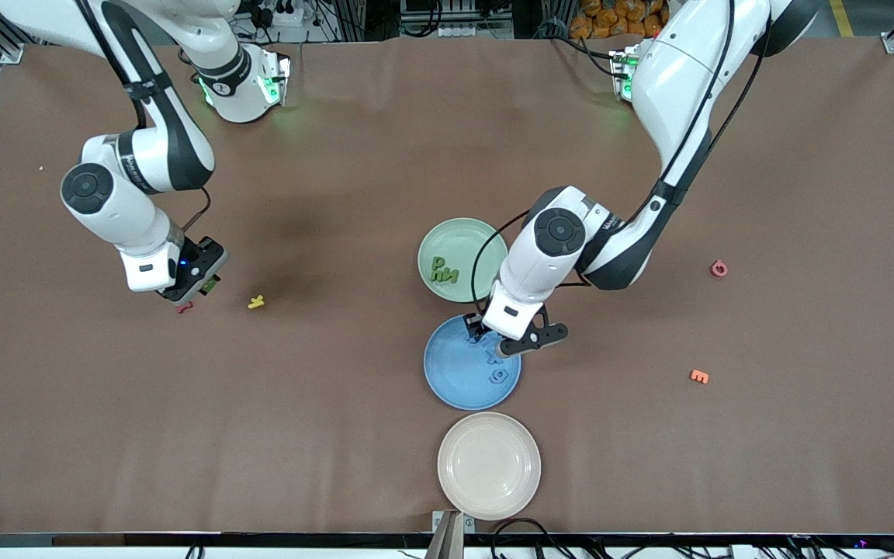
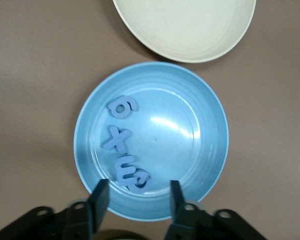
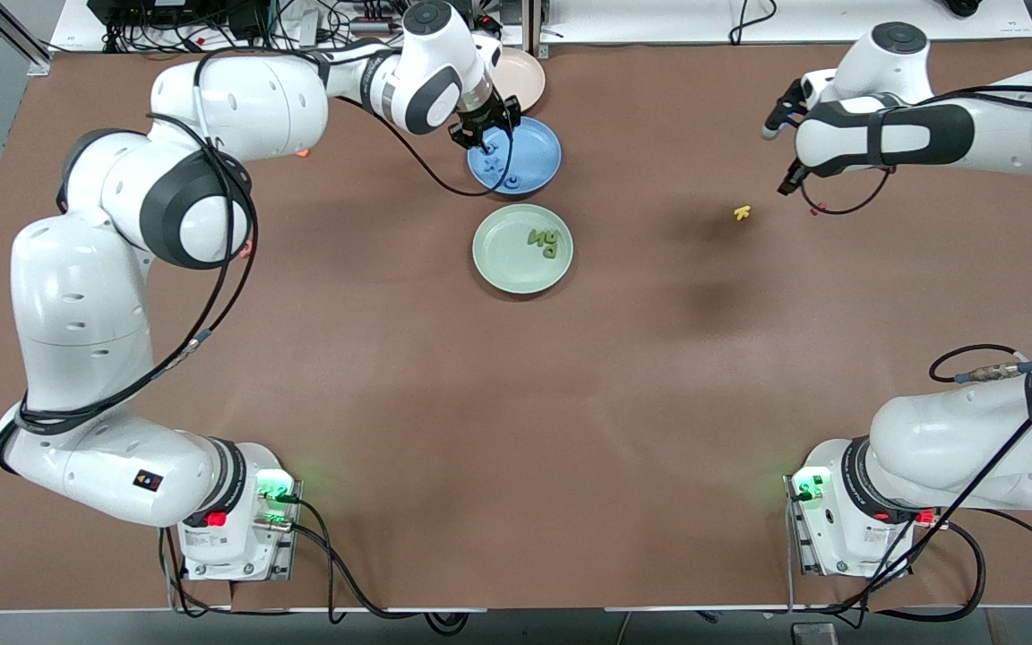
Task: Sort letters by color into matching plates
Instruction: 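Carry green B and blue E toward their plates with both grippers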
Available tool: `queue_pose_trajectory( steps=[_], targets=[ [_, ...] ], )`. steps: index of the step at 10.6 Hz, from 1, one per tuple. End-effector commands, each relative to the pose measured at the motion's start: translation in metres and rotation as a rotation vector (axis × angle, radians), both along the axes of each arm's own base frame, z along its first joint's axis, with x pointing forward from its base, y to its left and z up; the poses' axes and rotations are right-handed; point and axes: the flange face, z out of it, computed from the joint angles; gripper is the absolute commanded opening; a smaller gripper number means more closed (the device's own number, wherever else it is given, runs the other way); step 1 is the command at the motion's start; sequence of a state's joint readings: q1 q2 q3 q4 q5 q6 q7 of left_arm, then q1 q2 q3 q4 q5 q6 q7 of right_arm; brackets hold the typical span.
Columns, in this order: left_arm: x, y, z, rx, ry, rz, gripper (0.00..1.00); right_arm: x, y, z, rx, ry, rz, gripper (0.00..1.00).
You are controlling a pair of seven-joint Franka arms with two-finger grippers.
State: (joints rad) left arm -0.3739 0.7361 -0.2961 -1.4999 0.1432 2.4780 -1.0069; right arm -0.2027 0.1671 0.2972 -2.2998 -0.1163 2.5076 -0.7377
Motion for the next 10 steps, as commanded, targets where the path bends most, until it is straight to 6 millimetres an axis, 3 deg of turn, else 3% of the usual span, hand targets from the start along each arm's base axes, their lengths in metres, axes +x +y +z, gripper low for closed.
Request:
queue_pose_trajectory(
  steps=[1, 4, 7, 10],
  targets=[
    [0.009, 0.005, 0.007, 0.014, -0.035, 0.006, 1.0, -0.006, 0.055, 0.011, 0.018, -0.005, -0.153, 0.0],
    [0.027, 0.032, 0.021, 0.035, -0.072, -0.009, 1.0, -0.022, 0.137, 0.006, 0.049, 0.005, -0.401, 0.0],
    [0.031, 0.059, 0.027, 0.125, -0.005, -0.125, 1.0, -0.034, 0.198, -0.007, 0.072, 0.033, -0.601, 0.0],
    [0.041, 0.124, 0.069, 0.226, 0.082, -0.275, 1.0, -0.048, 0.272, -0.016, 0.104, 0.059, -0.84, 0.0]
  ],
)
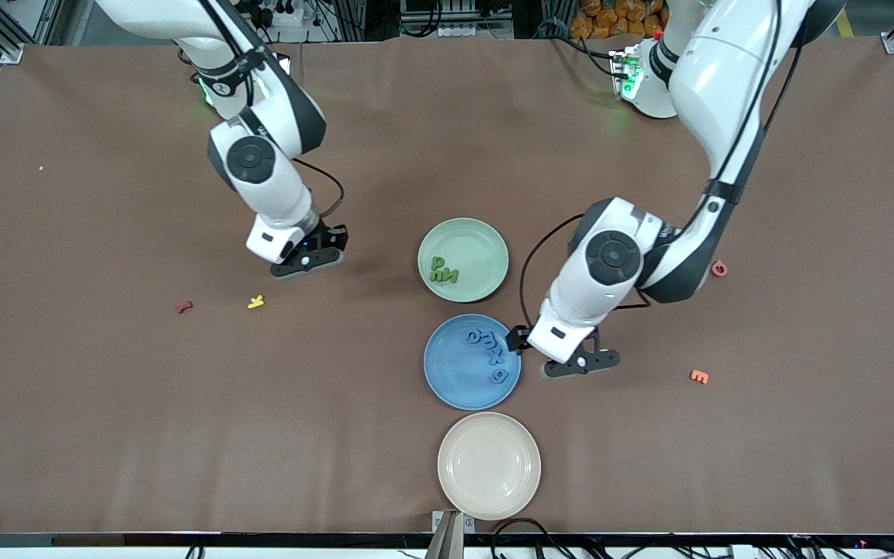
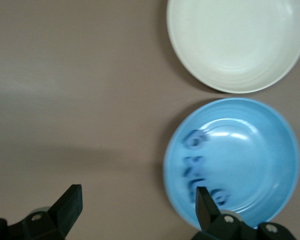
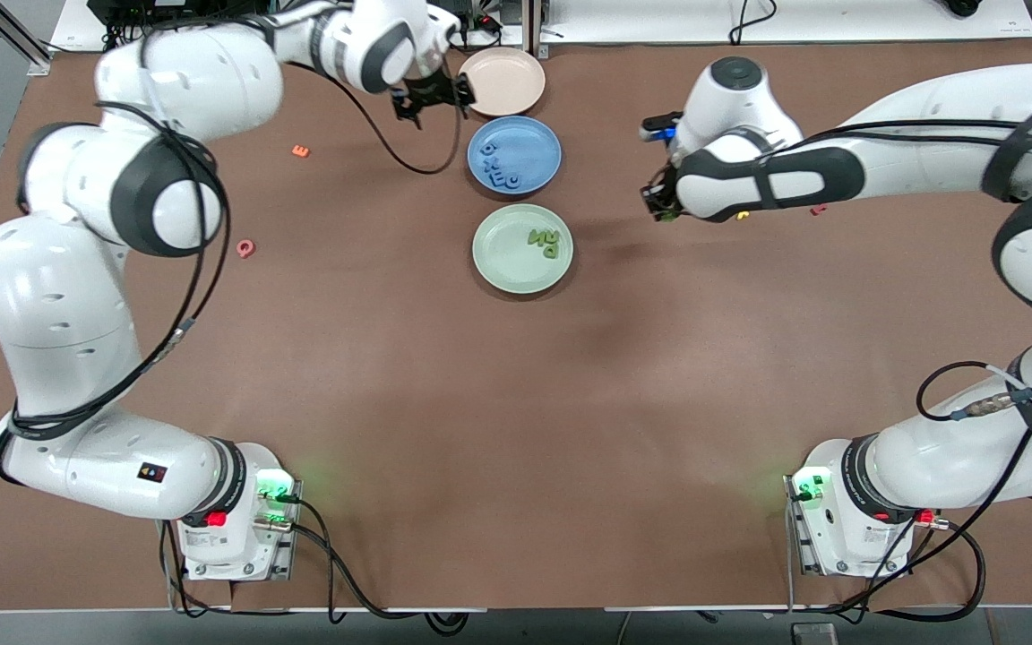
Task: Sort letters by color into matching plates
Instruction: 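Carry green B and blue E toward their plates with both grippers, then release blue E on blue plate while the right gripper releases green B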
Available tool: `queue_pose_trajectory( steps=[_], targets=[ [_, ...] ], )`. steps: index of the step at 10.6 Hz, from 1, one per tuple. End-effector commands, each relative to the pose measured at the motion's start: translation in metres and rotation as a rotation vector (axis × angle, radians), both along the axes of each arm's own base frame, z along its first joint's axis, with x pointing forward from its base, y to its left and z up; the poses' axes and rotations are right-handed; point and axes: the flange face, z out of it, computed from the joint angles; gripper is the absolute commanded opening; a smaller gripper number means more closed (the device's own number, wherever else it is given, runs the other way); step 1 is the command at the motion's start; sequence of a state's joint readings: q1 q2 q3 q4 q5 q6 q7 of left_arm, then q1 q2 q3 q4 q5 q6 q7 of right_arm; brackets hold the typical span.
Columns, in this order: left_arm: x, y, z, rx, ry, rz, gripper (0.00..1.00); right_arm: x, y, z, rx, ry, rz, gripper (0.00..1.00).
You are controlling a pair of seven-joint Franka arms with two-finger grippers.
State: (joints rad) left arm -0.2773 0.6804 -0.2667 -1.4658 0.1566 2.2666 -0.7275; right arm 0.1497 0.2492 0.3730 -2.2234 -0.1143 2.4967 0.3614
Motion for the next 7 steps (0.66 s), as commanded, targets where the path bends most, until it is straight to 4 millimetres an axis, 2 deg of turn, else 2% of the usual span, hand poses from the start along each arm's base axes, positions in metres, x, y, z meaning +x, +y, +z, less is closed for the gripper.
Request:
queue_pose_trajectory(
  steps=[1, 2, 3, 4, 5, 6, 7],
  targets=[
    [0.005, 0.066, 0.064, 0.08, 0.043, -0.073, 1.0, 0.0, 0.076, -0.005, 0.051, 0.028, -0.238, 0.0],
    [0.0, 0.088, 0.076, 0.099, 0.066, -0.036, 1.0, -0.002, 0.094, -0.008, 0.045, 0.052, -0.304, 0.0],
    [-0.008, 0.109, 0.091, 0.09, 0.083, 0.05, 1.0, 0.0, 0.1, -0.01, 0.034, 0.072, -0.352, 0.0],
    [-0.024, 0.127, 0.104, 0.095, 0.105, 0.083, 1.0, -0.006, 0.111, -0.013, 0.036, 0.079, -0.375, 0.0],
    [-0.038, 0.159, 0.113, 0.105, 0.114, 0.079, 1.0, -0.012, 0.128, -0.01, 0.055, 0.092, -0.407, 0.0],
    [-0.051, 0.181, 0.118, 0.082, 0.13, 0.044, 1.0, -0.014, 0.141, -0.011, 0.08, 0.125, -0.453, 0.0],
    [-0.062, 0.193, 0.123, 0.075, 0.137, 0.028, 1.0, -0.013, 0.154, -0.01, 0.101, 0.145, -0.494, 0.0]
  ],
)
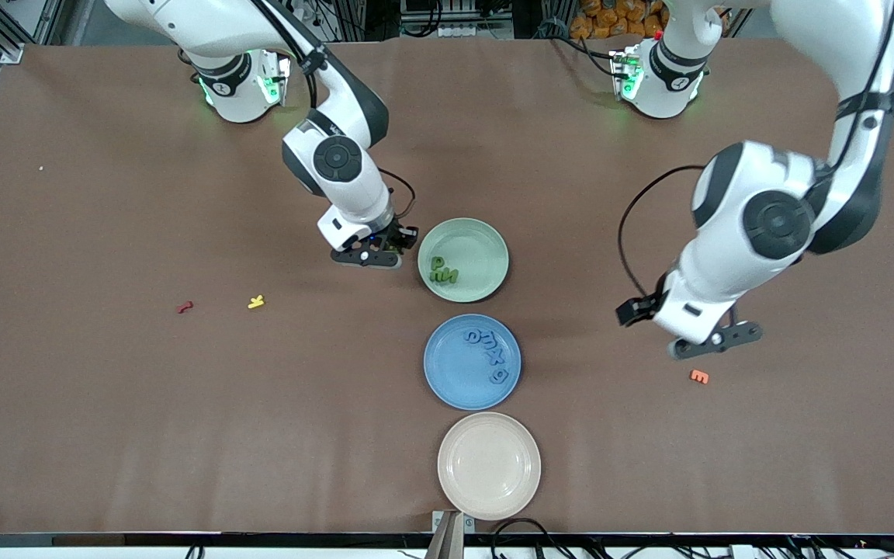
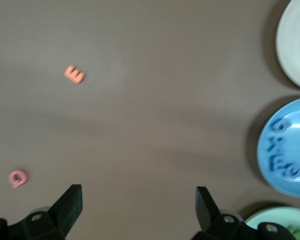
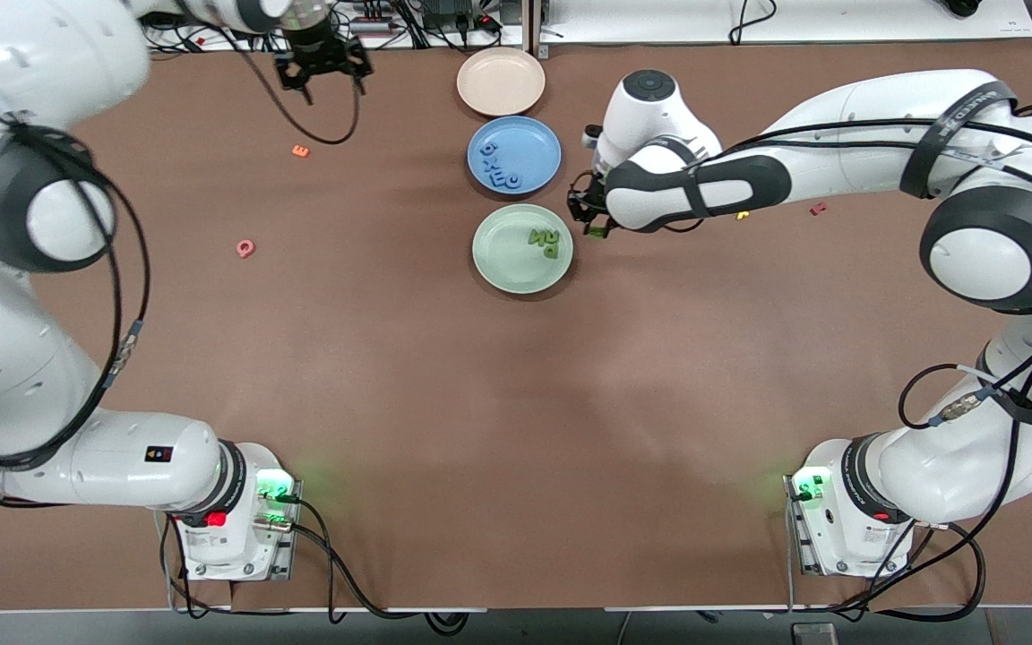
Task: Sort letters by color into matching plates
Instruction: 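Release blue E on blue plate while the right gripper releases green B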
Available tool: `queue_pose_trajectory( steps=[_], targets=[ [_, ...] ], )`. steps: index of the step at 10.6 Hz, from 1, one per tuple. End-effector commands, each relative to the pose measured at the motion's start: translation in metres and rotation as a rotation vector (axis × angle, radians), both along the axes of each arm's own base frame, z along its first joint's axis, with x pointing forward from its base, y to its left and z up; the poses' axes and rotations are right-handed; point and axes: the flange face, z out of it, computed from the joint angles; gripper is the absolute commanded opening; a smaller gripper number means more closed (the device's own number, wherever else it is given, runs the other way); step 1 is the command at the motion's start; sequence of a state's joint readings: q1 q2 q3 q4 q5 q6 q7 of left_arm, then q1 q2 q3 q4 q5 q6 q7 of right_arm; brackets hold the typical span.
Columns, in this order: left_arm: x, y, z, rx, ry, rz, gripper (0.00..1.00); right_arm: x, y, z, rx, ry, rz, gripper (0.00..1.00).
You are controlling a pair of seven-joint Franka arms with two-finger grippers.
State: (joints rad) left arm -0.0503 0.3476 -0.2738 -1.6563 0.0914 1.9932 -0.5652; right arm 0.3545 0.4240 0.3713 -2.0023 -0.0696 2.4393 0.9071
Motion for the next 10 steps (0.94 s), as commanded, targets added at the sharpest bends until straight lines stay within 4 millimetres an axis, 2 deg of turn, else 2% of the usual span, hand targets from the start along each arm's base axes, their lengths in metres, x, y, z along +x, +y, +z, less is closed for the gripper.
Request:
queue_pose_trajectory(
  steps=[1, 3, 4, 6, 8, 10],
  targets=[
    [-0.056, 0.042, 0.014, -0.009, 0.033, -0.025, 1.0, 0.004, 0.038, 0.001, 0.05, 0.05, -0.125, 0.0],
    [-0.09, 0.049, 0.042, 0.031, 0.054, -0.015, 1.0, 0.008, 0.059, -0.006, 0.067, 0.064, -0.184, 0.0],
    [-0.092, 0.059, 0.052, 0.038, 0.078, -0.003, 1.0, 0.014, 0.064, -0.008, 0.079, 0.064, -0.214, 0.0],
    [-0.077, 0.068, 0.079, 0.022, 0.044, 0.018, 1.0, 0.022, 0.077, -0.008, 0.1, 0.07, -0.287, 0.0],
    [-0.052, 0.077, 0.113, -0.003, -0.029, 0.03, 1.0, 0.028, 0.083, -0.016, 0.102, 0.085, -0.366, 0.01],
    [-0.041, 0.059, 0.152, -0.031, -0.098, 0.004, 1.0, 0.025, 0.09, -0.011, 0.11, 0.072, -0.394, 0.99]
  ],
)
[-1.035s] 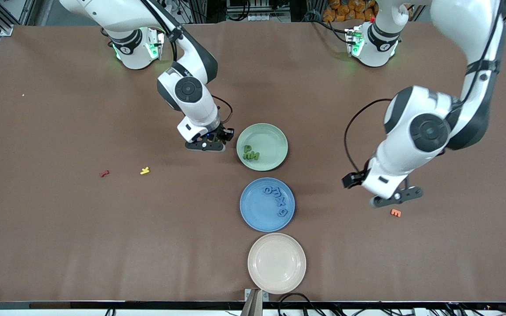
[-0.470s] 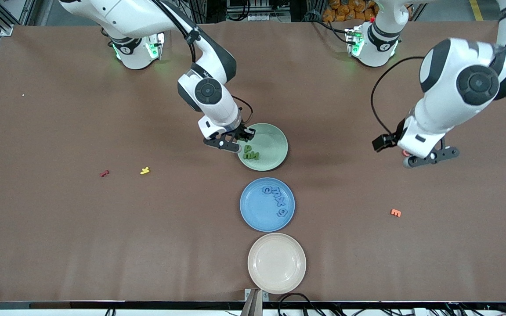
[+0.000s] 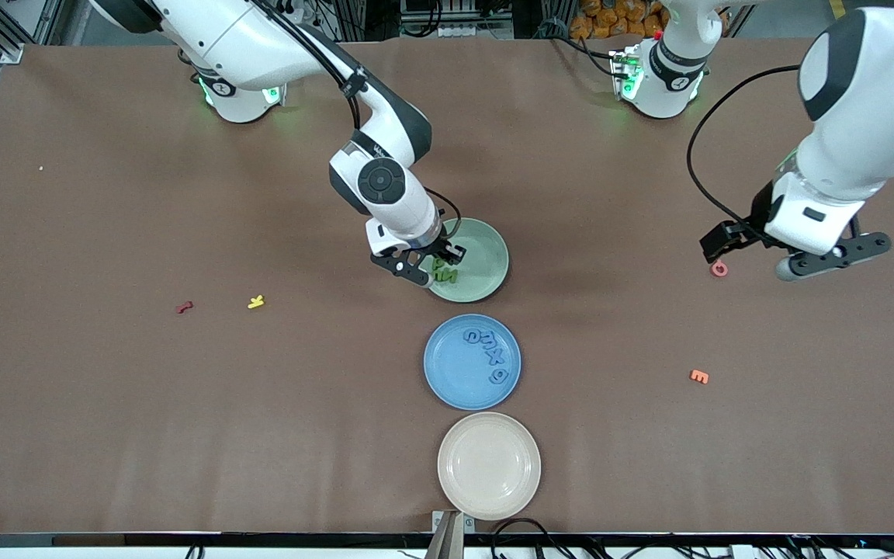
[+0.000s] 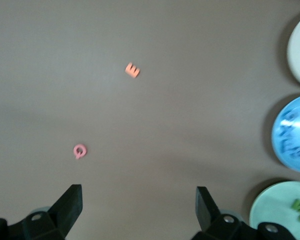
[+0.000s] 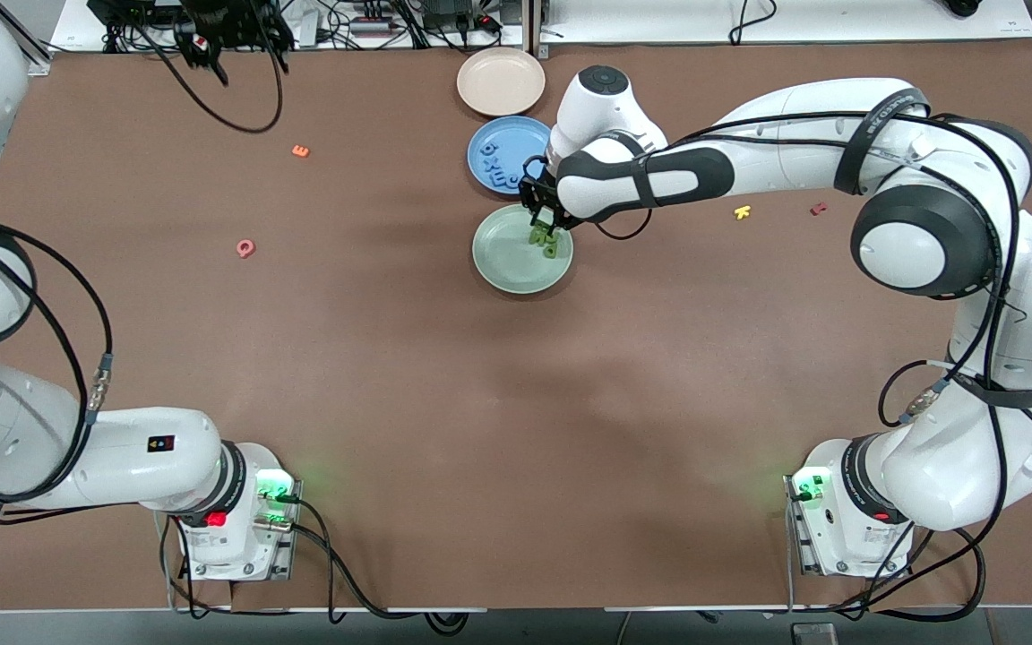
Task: Sort letters by color into matching plates
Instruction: 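Release blue E on blue plate while the right gripper releases green B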
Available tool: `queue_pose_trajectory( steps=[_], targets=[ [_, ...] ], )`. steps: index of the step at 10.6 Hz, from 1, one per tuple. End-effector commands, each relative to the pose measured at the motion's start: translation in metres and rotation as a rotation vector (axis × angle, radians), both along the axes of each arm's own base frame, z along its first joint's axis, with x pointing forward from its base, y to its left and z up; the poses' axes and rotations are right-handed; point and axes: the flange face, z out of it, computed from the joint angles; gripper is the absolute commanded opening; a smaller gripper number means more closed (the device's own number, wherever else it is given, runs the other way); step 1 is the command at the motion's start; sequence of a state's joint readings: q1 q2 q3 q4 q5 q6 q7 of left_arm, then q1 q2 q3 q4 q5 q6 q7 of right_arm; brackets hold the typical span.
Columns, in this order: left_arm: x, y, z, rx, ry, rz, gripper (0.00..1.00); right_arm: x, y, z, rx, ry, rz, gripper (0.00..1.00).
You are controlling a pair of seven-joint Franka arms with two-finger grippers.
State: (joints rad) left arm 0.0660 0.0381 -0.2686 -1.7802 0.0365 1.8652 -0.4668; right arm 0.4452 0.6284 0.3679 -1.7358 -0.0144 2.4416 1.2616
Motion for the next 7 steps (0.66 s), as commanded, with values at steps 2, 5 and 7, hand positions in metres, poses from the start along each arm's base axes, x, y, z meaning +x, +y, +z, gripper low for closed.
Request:
queue_pose_trajectory(
  steps=[2, 5, 7],
  targets=[
    [0.027, -0.033, 0.05, -0.076, -0.057, -0.067, 1.0, 0.002, 0.016, 0.011, 0.012, -0.017, -0.044, 1.0],
    [0.017, -0.048, 0.059, -0.058, -0.051, -0.205, 1.0, 0.004, 0.009, 0.03, 0.012, -0.035, -0.04, 1.0],
    [0.018, -0.046, 0.058, -0.045, -0.048, -0.331, 1.0, 0.008, -0.006, 0.046, 0.008, -0.056, -0.042, 1.0]
  ],
)
